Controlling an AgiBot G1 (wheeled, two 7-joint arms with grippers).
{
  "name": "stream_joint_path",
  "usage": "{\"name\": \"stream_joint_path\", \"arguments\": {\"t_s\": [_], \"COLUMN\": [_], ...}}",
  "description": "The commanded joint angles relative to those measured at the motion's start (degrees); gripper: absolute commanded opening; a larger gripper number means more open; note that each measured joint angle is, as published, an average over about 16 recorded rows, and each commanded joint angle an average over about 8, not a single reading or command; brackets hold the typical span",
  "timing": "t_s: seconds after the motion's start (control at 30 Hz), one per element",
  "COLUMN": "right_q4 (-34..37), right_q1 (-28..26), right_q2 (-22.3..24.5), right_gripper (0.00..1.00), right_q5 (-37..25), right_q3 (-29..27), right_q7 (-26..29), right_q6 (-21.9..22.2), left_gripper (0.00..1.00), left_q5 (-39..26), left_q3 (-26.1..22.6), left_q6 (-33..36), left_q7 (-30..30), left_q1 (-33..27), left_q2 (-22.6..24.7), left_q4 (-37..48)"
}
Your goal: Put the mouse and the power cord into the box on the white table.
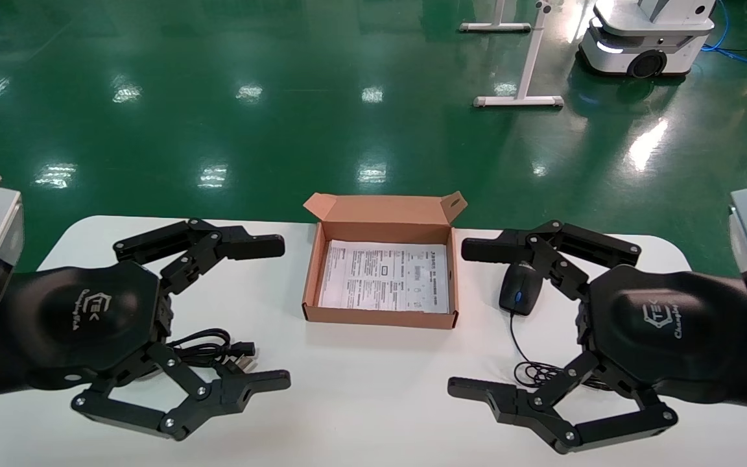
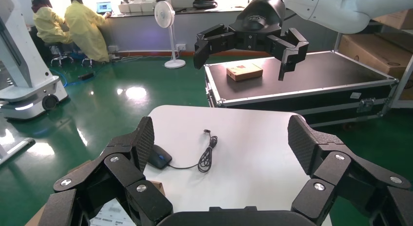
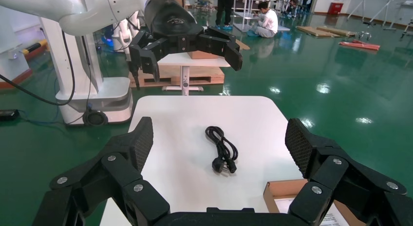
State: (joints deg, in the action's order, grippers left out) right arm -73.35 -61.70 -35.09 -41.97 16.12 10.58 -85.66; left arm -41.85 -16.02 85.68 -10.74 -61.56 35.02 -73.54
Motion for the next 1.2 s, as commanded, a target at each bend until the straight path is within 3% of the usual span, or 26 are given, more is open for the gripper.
{"name": "stream_joint_path", "arguments": {"t_s": [0.03, 0.83, 1.03, 1.2], "right_q4": [0.0, 0.0, 1.5, 5.4], "right_q1": [0.0, 0.0, -1.8, -5.7], "right_q2": [0.0, 0.1, 1.6, 3.5], "right_gripper": [1.0, 1.0, 1.0, 1.0], "right_q5": [0.0, -0.1, -4.1, -12.9], "right_q3": [0.0, 0.0, 0.6, 3.8], "right_q7": [0.0, -0.1, -3.4, -11.1], "right_q6": [0.0, -0.1, -2.1, -4.6], "left_gripper": [1.0, 1.0, 1.0, 1.0], "left_q5": [0.0, -0.7, -8.3, -18.1], "left_q3": [0.0, -0.5, -6.5, -15.5], "left_q6": [0.0, 0.7, 4.5, 5.6], "left_q7": [0.0, -0.1, -1.7, -1.1], "left_q1": [0.0, -0.4, -8.1, -17.7], "left_q2": [0.0, 0.0, 0.4, 1.1], "left_q4": [0.0, -0.3, -1.1, -0.3]}}
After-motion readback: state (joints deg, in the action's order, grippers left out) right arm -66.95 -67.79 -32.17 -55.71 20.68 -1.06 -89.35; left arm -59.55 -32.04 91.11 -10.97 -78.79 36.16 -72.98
